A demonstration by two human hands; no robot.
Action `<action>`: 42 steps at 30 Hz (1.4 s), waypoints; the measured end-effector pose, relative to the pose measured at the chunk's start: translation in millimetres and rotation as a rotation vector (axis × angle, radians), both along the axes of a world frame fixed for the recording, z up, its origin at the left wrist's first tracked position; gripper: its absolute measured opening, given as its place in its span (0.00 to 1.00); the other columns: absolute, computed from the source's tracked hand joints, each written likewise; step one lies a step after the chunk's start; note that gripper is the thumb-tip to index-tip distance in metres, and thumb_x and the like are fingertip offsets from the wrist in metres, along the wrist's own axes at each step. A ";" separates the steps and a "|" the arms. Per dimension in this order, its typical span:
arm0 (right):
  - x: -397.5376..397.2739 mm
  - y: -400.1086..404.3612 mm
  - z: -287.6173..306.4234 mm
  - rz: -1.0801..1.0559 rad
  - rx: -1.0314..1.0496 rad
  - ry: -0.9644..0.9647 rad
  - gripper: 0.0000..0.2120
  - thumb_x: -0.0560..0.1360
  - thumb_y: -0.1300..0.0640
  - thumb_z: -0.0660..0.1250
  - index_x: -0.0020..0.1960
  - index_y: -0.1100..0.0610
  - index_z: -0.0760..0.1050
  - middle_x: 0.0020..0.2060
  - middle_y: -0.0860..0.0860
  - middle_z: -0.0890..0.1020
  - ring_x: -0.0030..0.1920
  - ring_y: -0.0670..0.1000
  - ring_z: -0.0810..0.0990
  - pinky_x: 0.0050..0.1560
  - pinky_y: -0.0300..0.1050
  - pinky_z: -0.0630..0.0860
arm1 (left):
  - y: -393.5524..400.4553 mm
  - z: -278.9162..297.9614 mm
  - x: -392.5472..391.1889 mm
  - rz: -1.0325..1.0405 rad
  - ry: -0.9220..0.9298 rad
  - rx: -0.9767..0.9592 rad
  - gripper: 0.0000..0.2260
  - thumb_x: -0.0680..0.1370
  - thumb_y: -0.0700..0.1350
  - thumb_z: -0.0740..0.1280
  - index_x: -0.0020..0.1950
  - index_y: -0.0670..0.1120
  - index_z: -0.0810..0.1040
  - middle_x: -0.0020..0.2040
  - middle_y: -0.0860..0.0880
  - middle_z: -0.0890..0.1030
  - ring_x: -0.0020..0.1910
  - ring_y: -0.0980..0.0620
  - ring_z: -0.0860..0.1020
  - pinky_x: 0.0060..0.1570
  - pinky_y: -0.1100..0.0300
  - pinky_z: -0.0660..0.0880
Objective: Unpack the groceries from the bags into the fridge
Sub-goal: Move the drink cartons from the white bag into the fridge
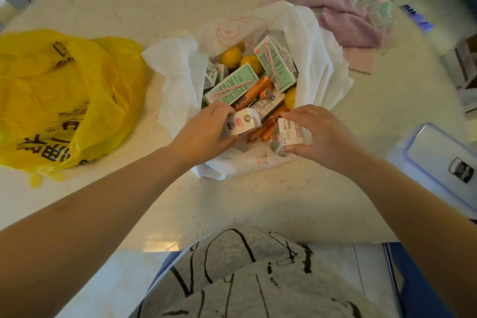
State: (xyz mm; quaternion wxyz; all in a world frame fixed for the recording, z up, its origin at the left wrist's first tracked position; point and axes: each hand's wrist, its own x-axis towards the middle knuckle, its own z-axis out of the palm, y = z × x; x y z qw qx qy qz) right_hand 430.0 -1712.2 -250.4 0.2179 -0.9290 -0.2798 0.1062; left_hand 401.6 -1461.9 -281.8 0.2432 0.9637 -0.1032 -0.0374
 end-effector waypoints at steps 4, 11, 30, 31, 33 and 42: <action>-3.7 4.5 -5.9 -0.071 0.064 0.049 0.32 0.67 0.52 0.75 0.69 0.51 0.68 0.62 0.48 0.72 0.62 0.47 0.70 0.54 0.39 0.67 | -16.6 -5.5 -12.5 0.214 0.094 -0.402 0.19 0.73 0.48 0.71 0.56 0.49 0.64 0.59 0.49 0.76 0.54 0.55 0.75 0.49 0.57 0.78; -11.1 14.2 -16.7 -0.072 0.040 0.122 0.30 0.68 0.52 0.74 0.67 0.48 0.67 0.59 0.47 0.71 0.54 0.42 0.68 0.45 0.32 0.63 | -22.8 -28.0 -25.1 0.275 0.284 -0.470 0.22 0.70 0.46 0.74 0.53 0.48 0.62 0.56 0.52 0.72 0.56 0.57 0.73 0.44 0.63 0.78; -2.9 30.1 29.2 -0.083 0.391 0.213 0.28 0.66 0.54 0.77 0.61 0.44 0.68 0.51 0.38 0.77 0.53 0.40 0.77 0.54 0.42 0.77 | -22.4 28.9 -48.0 0.433 -0.030 -0.520 0.27 0.64 0.48 0.78 0.58 0.54 0.70 0.55 0.56 0.72 0.53 0.63 0.69 0.47 0.69 0.72; -3.0 35.3 37.5 -0.034 0.416 0.217 0.28 0.66 0.55 0.77 0.60 0.44 0.68 0.50 0.37 0.77 0.53 0.39 0.78 0.53 0.41 0.77 | -23.5 36.1 -58.7 0.494 -0.067 -0.563 0.27 0.64 0.47 0.78 0.58 0.55 0.69 0.55 0.56 0.72 0.53 0.63 0.69 0.45 0.70 0.72; -6.3 47.5 52.0 0.069 0.447 0.229 0.27 0.65 0.55 0.77 0.59 0.44 0.69 0.49 0.37 0.77 0.52 0.38 0.78 0.52 0.40 0.78 | -24.8 47.5 -82.1 0.623 -0.127 -0.617 0.28 0.64 0.45 0.78 0.58 0.55 0.68 0.56 0.55 0.73 0.55 0.62 0.70 0.41 0.75 0.71; -80.8 134.5 72.0 0.616 0.439 0.373 0.26 0.65 0.51 0.76 0.58 0.43 0.68 0.49 0.35 0.76 0.54 0.37 0.76 0.54 0.43 0.78 | -11.7 70.5 -233.7 1.115 -0.331 -0.660 0.28 0.58 0.60 0.72 0.56 0.63 0.68 0.55 0.62 0.74 0.58 0.62 0.73 0.45 0.70 0.76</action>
